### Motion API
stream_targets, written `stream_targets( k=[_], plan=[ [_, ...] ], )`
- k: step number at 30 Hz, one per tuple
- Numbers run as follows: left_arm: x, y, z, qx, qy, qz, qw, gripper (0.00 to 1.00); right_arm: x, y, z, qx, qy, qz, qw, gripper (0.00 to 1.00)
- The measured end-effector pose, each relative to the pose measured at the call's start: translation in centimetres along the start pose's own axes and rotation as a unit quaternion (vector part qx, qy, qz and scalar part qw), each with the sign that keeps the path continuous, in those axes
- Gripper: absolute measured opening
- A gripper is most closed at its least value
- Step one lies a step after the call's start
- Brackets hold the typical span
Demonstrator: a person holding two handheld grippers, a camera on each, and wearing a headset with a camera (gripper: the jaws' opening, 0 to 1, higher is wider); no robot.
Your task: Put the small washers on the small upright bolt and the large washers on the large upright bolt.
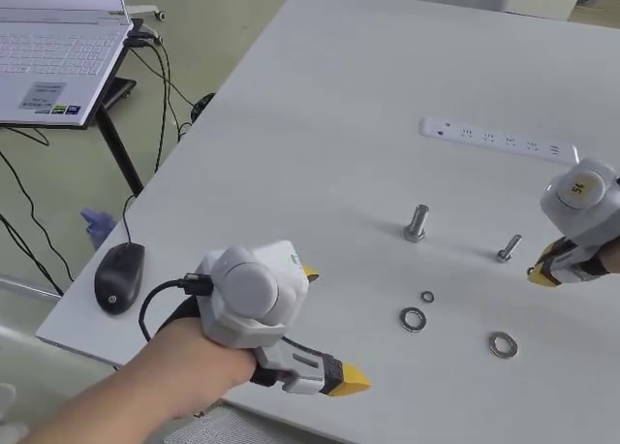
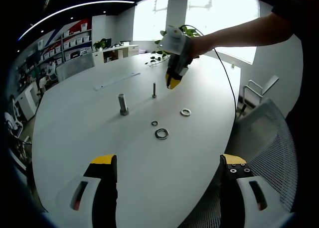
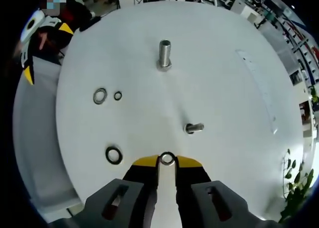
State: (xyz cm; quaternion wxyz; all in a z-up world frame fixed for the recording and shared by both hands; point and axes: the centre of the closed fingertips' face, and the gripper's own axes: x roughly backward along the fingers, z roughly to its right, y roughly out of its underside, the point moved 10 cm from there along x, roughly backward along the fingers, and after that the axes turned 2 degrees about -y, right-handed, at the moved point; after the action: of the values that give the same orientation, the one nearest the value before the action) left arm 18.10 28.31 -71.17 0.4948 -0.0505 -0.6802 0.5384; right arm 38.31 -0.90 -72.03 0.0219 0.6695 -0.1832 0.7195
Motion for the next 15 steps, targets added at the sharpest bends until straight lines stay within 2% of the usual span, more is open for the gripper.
stream_targets(
  k=[15],
  plan=[
    [-0.3,-0.5,-0.3,-0.004,0.002,0.001,1.0000,0.85,1.1,-2.1,2.9,-0.004,0.017,0.015,0.9997,0.13]
  ],
)
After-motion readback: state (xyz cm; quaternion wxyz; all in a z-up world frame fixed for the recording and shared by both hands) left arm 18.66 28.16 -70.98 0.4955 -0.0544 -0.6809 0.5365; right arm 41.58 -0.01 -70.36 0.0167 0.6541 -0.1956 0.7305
